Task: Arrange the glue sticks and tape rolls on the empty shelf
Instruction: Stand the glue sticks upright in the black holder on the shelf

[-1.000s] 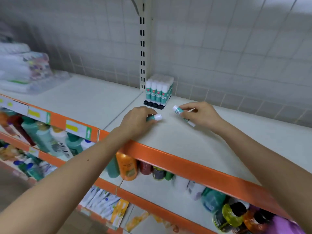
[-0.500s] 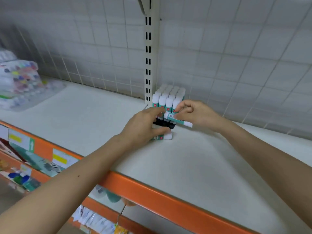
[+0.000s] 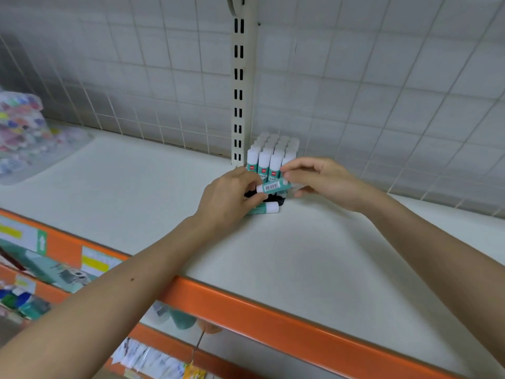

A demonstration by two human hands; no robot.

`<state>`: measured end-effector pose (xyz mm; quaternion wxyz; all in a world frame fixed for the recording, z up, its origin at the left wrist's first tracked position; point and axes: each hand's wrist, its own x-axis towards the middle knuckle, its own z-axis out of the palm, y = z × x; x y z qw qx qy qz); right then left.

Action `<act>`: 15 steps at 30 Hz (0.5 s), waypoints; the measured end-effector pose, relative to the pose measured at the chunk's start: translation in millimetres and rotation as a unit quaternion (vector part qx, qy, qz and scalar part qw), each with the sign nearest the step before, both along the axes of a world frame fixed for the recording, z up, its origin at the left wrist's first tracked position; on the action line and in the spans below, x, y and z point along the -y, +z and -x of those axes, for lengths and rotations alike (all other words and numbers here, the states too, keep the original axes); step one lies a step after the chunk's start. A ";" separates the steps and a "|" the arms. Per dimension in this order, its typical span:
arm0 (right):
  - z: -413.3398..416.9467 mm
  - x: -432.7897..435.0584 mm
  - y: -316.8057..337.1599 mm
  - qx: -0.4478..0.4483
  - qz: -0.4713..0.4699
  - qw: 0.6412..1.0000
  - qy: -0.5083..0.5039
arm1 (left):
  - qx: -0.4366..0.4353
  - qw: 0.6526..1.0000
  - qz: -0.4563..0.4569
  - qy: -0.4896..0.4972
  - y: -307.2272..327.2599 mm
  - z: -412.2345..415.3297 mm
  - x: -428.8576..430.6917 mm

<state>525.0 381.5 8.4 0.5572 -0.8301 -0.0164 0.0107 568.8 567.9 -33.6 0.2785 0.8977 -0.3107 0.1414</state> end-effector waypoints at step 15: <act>-3.9 -23.7 18.2 0.116 0.037 0.980 -0.155 | -0.123 0.983 0.022 -0.135 5.9 -12.8 -6.6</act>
